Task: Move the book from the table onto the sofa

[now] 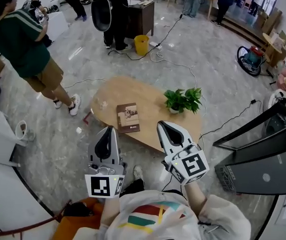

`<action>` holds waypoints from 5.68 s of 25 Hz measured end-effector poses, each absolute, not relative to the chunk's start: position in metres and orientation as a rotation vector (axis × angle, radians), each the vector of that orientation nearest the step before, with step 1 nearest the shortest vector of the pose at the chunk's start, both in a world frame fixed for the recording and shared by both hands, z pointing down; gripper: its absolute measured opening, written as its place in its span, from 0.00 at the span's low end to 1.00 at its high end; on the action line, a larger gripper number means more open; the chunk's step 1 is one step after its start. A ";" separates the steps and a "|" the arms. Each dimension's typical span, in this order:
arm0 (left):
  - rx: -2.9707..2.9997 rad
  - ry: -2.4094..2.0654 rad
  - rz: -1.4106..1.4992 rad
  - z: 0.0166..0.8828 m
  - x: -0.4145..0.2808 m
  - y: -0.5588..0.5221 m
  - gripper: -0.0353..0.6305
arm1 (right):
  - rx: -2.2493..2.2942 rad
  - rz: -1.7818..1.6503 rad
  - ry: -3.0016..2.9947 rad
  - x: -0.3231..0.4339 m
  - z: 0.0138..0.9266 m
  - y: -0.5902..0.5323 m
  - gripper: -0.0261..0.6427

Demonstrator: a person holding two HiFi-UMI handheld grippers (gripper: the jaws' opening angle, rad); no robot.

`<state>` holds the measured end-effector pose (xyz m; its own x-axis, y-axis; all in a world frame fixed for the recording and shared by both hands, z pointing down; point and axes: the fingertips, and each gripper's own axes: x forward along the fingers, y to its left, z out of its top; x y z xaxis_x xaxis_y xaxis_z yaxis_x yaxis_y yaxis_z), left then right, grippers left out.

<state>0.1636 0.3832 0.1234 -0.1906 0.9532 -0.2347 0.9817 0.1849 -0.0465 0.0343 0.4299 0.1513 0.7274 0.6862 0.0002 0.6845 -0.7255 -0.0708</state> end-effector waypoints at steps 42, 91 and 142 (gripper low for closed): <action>2.412 2.110 0.623 0.670 0.337 0.534 0.18 | -2.423 -0.900 -0.630 0.243 0.732 0.653 0.06; 1.653 2.028 1.575 0.800 0.276 0.543 0.47 | -2.438 -1.062 -0.428 0.212 0.763 0.591 0.06; 0.972 2.076 1.050 0.372 0.206 0.629 0.28 | -2.491 -0.350 -1.348 0.061 0.350 0.635 0.06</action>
